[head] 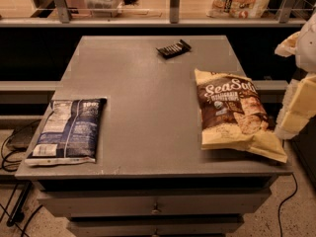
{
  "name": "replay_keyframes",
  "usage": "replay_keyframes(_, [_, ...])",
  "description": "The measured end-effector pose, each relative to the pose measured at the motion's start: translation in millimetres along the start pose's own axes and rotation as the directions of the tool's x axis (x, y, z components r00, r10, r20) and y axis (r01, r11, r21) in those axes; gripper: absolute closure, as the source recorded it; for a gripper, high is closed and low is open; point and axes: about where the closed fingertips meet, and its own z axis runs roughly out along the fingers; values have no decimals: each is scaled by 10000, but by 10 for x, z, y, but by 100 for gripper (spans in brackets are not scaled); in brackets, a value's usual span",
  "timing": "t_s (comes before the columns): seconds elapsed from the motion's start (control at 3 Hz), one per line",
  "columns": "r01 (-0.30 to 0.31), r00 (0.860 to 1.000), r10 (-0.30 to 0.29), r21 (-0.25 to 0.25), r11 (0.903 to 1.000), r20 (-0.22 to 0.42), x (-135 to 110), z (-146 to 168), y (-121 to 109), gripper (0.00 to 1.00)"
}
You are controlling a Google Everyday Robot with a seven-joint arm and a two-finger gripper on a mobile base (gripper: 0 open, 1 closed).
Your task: Move brown chip bag near blue chip bag
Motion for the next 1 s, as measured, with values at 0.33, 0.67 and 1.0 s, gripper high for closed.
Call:
replay_keyframes(0.33, [1, 10000, -1, 2, 10000, 2, 0, 0, 0, 0])
replay_keyframes(0.67, [115, 9992, -116, 32, 9999, 371, -46, 25, 21, 0])
replay_keyframes(1.0, [19, 9927, -16, -29, 10000, 1202, -90, 226, 14, 0])
